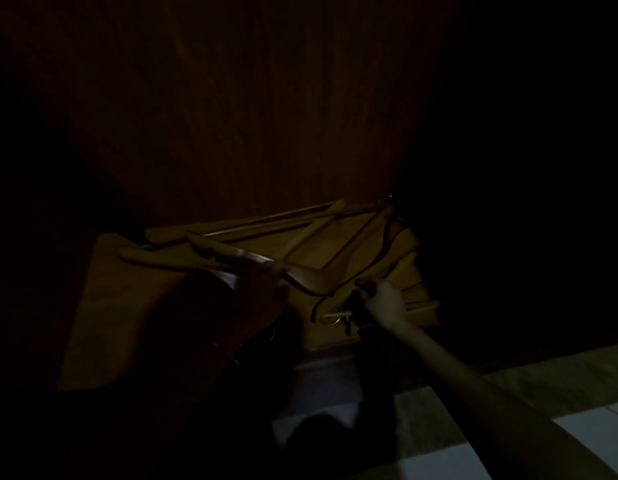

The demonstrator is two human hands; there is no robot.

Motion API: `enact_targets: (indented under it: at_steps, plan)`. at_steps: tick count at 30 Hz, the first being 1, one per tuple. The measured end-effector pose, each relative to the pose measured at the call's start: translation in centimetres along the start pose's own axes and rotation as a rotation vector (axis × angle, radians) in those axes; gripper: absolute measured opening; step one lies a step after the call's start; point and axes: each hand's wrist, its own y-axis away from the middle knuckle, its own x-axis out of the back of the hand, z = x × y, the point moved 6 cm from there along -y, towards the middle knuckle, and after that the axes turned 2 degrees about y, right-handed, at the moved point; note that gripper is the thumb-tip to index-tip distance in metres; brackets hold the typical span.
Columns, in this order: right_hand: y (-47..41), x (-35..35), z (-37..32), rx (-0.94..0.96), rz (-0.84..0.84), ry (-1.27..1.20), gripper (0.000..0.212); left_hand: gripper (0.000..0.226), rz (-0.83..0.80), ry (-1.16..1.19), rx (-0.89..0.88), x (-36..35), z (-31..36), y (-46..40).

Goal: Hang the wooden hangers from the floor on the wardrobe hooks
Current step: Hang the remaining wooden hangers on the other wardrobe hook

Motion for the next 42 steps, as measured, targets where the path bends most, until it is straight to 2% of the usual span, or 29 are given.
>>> enact_targets:
  at_steps: [1,4,8,15,17,23,26,27,29,32,35,37,42]
  plan:
    - [-0.9,-0.3,0.3,0.022,0.051,-0.003,0.029,0.051,0.012,0.043,0.013,-1.2,-1.1,-1.2]
    - [-2.3,-0.6,0.5,0.085,0.151,0.003,0.025,0.047,-0.010,-0.134,-0.098,-3.6,-1.6,-3.7]
    - [-2.9,-0.4,0.4,0.104,0.138,0.039,0.026,0.044,-0.012,-0.299,-0.209,-4.2,0.3,-4.8]
    - [-3.0,-0.9,-0.7,0.223,0.115,0.504,0.036,0.062,-0.116,-0.496,-0.282,-4.4,0.1,-5.1]
    - [-2.7,-1.2,-0.6,0.231,0.120,0.528,0.039,0.066,-0.113,-0.532,-0.299,-3.5,0.3,-5.3]
    - [-2.5,-1.6,-0.3,0.210,0.110,0.495,0.042,0.073,0.008,-0.388,-0.290,1.5,-0.6,-5.2]
    - [-2.3,-0.5,-1.2,0.183,0.205,0.396,0.055,0.085,-0.049,-0.268,-0.221,3.5,0.1,-4.7]
    - [-2.0,0.2,-1.8,0.195,0.264,0.358,0.063,0.082,-0.054,-0.215,-0.182,4.3,0.5,-4.7]
    - [-1.2,2.4,-3.7,0.270,0.398,0.276,0.074,0.064,0.007,-0.054,-0.126,6.3,1.6,-4.6]
    - [0.7,6.4,-7.5,0.414,0.503,0.183,0.079,0.035,0.090,0.100,-0.093,9.7,3.6,-4.1]
    - [3.2,11.0,-11.9,0.501,0.491,0.129,0.083,0.034,0.056,0.094,-0.071,13.9,6.7,-3.0]
    - [5.2,14.3,-14.9,0.548,0.441,0.126,0.079,0.035,0.042,0.139,-0.060,18.0,9.1,-2.1]
    - [12.7,25.2,-23.9,0.653,0.378,-0.011,0.046,0.021,0.087,0.336,-0.078,32.3,15.9,0.1]
